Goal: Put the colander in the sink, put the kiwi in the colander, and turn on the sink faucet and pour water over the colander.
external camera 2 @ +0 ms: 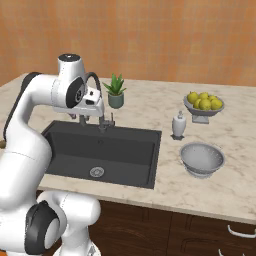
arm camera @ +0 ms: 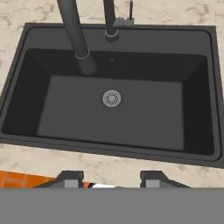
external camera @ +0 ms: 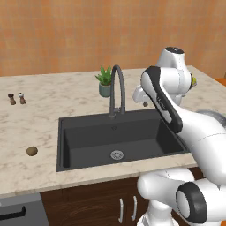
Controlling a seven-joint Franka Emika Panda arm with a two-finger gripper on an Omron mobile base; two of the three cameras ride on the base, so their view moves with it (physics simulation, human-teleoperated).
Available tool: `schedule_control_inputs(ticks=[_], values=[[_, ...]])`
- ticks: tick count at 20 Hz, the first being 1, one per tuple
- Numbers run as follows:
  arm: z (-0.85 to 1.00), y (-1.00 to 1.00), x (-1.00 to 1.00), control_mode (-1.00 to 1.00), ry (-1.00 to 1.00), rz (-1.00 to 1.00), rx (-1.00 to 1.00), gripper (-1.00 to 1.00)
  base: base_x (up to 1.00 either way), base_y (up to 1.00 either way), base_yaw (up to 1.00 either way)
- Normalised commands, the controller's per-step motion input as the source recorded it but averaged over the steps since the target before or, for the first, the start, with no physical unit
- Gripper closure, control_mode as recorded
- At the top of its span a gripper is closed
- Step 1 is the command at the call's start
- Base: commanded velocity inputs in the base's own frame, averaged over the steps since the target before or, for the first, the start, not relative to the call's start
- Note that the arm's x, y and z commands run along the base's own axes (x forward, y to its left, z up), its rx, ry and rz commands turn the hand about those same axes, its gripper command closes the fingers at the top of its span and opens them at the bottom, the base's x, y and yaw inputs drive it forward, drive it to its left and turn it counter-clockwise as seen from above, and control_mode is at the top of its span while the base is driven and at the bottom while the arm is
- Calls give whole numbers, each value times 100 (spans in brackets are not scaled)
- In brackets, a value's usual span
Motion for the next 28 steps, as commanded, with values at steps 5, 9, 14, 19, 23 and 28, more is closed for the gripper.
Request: schedule_control_inputs(ticks=[5,9,14,19,23,28], values=[[-5,1,0,-100,0,0,-5,-100,0,0,0],[0,0,0,-100,0,0,0,-100,0,0,0],[0,0,0,-100,0,0,0,-100,0,0,0],[-21,-16,-25,-100,0,-7,0,-100,0,0,0],[-37,-65,-50,-100,0,-12,0,-100,0,0,0],[-34,-86,-38,-100,0,-11,0,-100,0,0,0]])
